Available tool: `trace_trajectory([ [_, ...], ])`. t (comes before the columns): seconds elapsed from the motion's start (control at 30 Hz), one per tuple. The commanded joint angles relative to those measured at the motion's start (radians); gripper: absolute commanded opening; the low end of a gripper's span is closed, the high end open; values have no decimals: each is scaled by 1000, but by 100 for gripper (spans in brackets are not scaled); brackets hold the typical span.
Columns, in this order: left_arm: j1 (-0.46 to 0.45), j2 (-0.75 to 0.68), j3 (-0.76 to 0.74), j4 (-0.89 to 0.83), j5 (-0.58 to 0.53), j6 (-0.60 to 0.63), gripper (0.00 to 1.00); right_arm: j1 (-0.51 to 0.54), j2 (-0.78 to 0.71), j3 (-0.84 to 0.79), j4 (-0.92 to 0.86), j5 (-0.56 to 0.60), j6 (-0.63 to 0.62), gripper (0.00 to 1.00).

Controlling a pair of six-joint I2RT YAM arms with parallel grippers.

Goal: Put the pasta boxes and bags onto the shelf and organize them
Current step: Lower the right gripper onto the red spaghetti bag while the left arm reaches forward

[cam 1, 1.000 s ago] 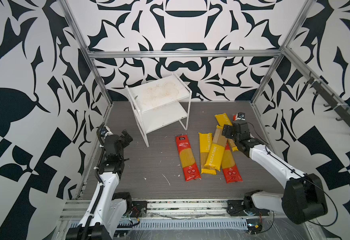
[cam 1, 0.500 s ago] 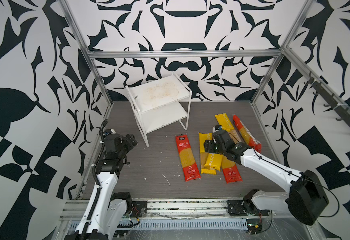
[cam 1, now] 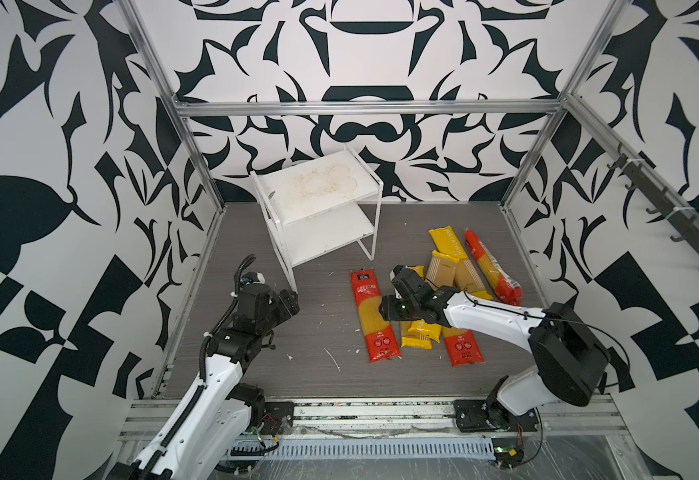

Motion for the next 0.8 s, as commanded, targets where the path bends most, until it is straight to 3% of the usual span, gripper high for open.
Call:
trace_trajectory([
  [0.0, -2, 71, 10, 108, 2, 5, 78, 3, 21, 33, 63, -49, 20, 57],
  [0.2, -2, 233, 63, 193, 81, 11, 74, -1, 75, 46, 65, -64, -10, 60],
  [0.57, -11, 125, 23, 21, 128, -99, 68, -78, 130, -10, 154, -165, 17, 63],
  [0.7, -89, 80, 14, -12, 101, -162, 66, -78, 158, -45, 219, -186, 50, 57],
  [0.77, -148, 67, 19, -23, 67, -191, 66, -78, 155, -69, 265, -192, 67, 48],
])
